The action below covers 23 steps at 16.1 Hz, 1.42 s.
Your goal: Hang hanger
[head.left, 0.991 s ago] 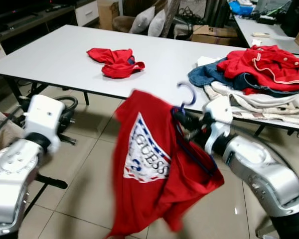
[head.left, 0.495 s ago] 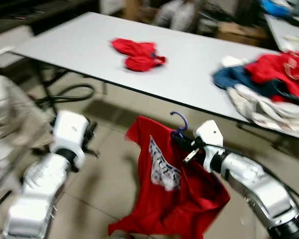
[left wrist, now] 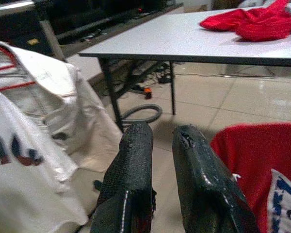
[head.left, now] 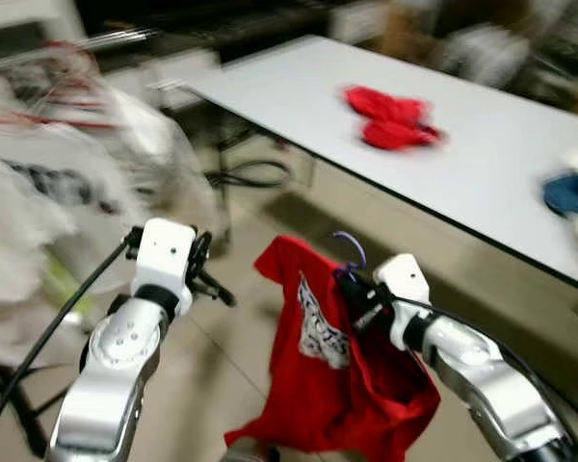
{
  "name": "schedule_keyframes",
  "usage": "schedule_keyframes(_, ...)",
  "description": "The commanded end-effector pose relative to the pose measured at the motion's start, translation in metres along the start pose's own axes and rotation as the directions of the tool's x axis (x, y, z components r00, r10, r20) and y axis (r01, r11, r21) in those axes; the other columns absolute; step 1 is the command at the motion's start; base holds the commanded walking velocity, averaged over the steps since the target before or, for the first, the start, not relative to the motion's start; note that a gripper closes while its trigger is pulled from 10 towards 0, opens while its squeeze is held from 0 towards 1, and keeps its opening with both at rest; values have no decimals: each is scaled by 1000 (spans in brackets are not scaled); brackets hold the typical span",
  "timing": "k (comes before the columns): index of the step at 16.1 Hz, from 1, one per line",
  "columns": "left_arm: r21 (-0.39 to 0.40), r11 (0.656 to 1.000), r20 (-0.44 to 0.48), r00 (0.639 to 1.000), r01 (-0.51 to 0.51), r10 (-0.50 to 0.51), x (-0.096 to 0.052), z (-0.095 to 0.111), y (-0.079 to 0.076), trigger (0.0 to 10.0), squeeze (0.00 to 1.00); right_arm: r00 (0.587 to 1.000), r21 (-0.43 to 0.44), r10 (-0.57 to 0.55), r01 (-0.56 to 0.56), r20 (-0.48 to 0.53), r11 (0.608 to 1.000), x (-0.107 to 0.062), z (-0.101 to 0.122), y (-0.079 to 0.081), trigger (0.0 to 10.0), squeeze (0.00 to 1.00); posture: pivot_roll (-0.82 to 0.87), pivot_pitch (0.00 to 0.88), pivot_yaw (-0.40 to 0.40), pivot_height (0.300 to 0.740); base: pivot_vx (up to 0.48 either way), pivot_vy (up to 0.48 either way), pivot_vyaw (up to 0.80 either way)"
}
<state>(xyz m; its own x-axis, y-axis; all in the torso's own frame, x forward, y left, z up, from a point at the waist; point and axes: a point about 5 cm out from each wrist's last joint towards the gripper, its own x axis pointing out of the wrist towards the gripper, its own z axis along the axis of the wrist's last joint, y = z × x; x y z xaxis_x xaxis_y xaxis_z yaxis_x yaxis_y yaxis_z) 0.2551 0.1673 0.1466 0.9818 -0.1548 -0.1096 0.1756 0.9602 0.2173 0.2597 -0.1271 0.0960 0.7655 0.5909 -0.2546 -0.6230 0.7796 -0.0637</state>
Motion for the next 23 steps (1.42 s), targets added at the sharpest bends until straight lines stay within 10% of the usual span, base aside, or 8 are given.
schedule_keyframes(1,19,1000,13,1000,-9,8,3,3,-1,10000,0,999,-15,-14,15,32,1000,1,5,-4,10000,0,131,6,-1,740,0,-386,800)
schedule_keyframes(9,42,999,17,999,-29,28,-2,1,-3,10000,0,997,-30,59,-57,58,998,17,11,3,10000,0,166,0,-38,740,0,-475,800)
schedule_keyframes(17,139,990,29,1000,-7,3,-1,12,5,10000,0,993,-37,89,-87,82,996,30,14,5,10000,0,198,0,-31,740,0,120,800)
schedule_keyframes(19,7,999,-47,998,-39,39,4,4,5,10000,0,993,-29,77,-74,88,997,29,14,3,10000,0,191,0,-22,740,0,0,800)
schedule_keyframes(23,16,1000,-32,999,-25,25,7,4,0,10000,0,997,11,2,-3,73,1000,20,6,-5,10000,0,172,0,1,740,0,240,800)
